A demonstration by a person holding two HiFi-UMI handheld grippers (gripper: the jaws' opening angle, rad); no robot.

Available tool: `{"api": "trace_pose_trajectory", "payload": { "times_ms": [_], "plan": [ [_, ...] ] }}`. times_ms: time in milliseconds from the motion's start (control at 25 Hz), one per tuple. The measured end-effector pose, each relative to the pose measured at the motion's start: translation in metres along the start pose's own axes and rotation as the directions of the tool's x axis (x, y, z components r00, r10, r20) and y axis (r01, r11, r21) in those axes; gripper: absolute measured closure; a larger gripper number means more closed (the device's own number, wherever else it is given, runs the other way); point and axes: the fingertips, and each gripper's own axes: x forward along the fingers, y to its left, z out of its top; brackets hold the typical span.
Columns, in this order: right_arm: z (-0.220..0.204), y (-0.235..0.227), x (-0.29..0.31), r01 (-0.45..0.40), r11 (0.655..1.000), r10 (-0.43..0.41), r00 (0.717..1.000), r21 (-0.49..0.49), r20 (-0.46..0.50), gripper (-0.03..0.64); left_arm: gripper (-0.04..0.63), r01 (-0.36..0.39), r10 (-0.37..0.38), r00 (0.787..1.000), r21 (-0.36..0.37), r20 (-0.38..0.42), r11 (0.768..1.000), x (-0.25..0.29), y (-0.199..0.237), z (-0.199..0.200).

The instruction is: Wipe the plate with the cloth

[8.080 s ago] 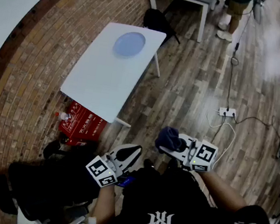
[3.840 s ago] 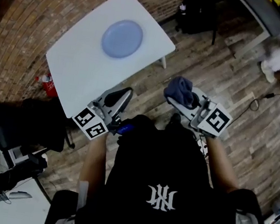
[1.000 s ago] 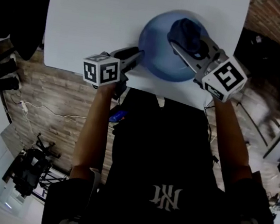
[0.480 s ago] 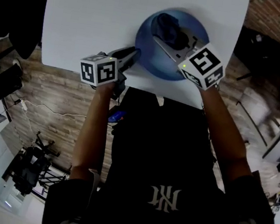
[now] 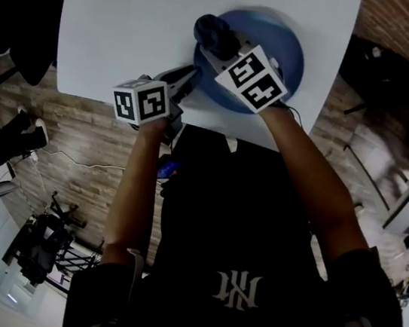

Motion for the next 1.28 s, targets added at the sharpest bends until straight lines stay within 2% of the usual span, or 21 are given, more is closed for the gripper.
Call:
{"api": "trace_pose_trajectory", "payload": {
  "times_ms": [160, 360, 560, 760, 920, 1040, 1160, 1280],
  "plan": [
    [-0.005, -0.004, 0.011, 0.035, 0.998, -0.037, 0.998, -0.044, -0.049, 0.545, 0.538, 0.019, -0.019, 1.0, -0.009, -0.009, 1.0, 0.002, 0.0, -0.002],
    [-0.006, -0.006, 0.012, 0.058, 0.991, -0.067, 0.995, -0.123, -0.07, 0.545, 0.538, -0.023, 0.023, 1.0, 0.02, -0.004, 1.0, 0.0, 0.002, 0.001],
    [-0.009, -0.011, 0.013, 0.072, 0.986, -0.085, 0.992, -0.149, -0.088, 0.545, 0.54, -0.009, 0.009, 1.0, 0.006, -0.006, 1.0, 0.001, 0.001, -0.001],
    [-0.013, -0.022, 0.009, 0.094, 0.983, -0.111, 0.989, -0.157, -0.102, 0.545, 0.54, 0.01, -0.01, 1.0, -0.004, -0.009, 1.0, 0.003, -0.001, -0.005],
    [-0.014, -0.038, 0.002, 0.136, 0.98, -0.154, 0.981, -0.147, -0.114, 0.545, 0.541, -0.035, 0.036, 0.999, 0.021, -0.003, 0.999, -0.001, 0.003, 0.0],
    [-0.017, -0.051, -0.006, 0.166, 0.978, -0.181, 0.977, -0.13, -0.113, 0.545, 0.541, -0.015, 0.015, 1.0, 0.002, 0.002, 1.0, 0.001, 0.0, -0.003],
    [-0.021, -0.062, -0.012, 0.208, 0.972, -0.22, 0.968, -0.107, -0.118, 0.545, 0.543, -0.036, 0.036, 0.999, 0.006, 0.01, 0.999, -0.001, 0.005, -0.001],
    [-0.025, -0.075, -0.02, 0.256, 0.963, -0.266, 0.955, -0.089, -0.131, 0.545, 0.543, -0.003, 0.003, 1.0, -0.014, 0.011, 1.0, 0.002, 0.0, -0.004]
  ]
}}
